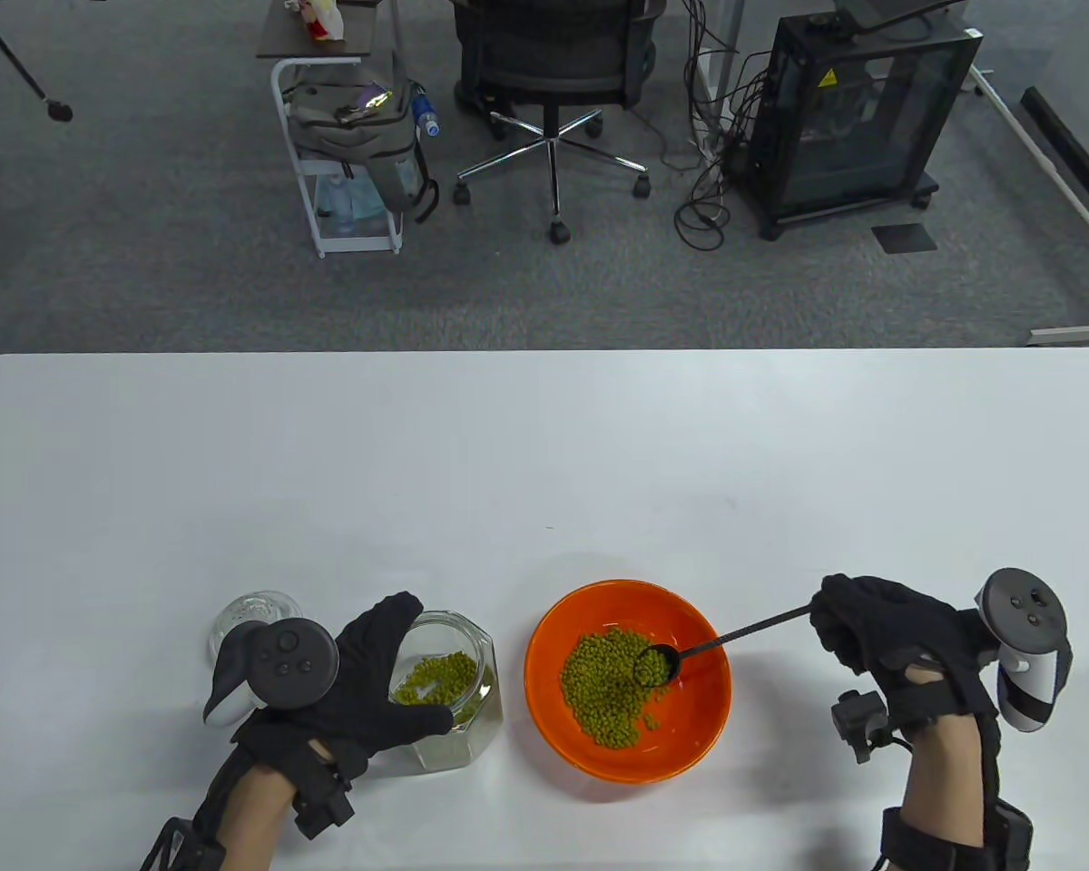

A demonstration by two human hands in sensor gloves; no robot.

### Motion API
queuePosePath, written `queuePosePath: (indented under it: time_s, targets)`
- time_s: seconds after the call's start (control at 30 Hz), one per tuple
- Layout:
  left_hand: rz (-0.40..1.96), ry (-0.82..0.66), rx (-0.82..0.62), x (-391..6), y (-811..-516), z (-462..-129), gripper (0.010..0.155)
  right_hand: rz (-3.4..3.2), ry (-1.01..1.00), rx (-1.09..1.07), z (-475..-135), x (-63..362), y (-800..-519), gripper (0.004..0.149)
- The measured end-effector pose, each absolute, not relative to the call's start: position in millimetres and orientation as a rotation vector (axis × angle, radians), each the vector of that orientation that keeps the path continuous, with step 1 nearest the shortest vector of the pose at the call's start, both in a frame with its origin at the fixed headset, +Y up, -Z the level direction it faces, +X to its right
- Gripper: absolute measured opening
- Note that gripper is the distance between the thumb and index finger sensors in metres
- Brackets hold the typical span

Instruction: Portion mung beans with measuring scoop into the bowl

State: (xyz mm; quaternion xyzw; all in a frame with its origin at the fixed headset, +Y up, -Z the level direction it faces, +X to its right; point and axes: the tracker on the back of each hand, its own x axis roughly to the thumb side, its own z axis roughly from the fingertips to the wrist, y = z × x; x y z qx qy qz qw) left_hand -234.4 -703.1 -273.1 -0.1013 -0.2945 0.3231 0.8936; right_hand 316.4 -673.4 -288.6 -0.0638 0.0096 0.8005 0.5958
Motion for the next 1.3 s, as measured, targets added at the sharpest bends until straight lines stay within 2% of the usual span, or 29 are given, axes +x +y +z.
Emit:
queuePosePath:
  time_s: [0.3, 0.63, 0.77, 1.03, 1.3]
  targets:
    - [0.669, -0.61, -0.21, -234.3, -703.2, -273.1, 0.121, 2.075, -0.037, -0.035, -284.7, 299.9, -655.8, 0.043]
    - [0.669, -0.61, -0.209, -234.3, -703.2, -273.0, 0.121, 2.351, -0.181, 0.326, -267.8, 251.8, -621.3, 0.043]
    - [0.666, -0.612, -0.209, -234.3, -703.1, -273.1, 0.121, 2.427, -0.271, 0.513, -254.3, 224.8, -607.0, 0.043]
    - [0.671, -0.611, -0.21, -234.2, -703.2, -273.1, 0.121, 2.61, -0.542, 0.742, -219.4, 183.1, -581.7, 0.042]
    - [0.674, -0.612, -0.21, -234.1, -703.3, -273.2, 0.121, 2.596, -0.747, 0.829, -204.1, 172.2, -572.1, 0.043]
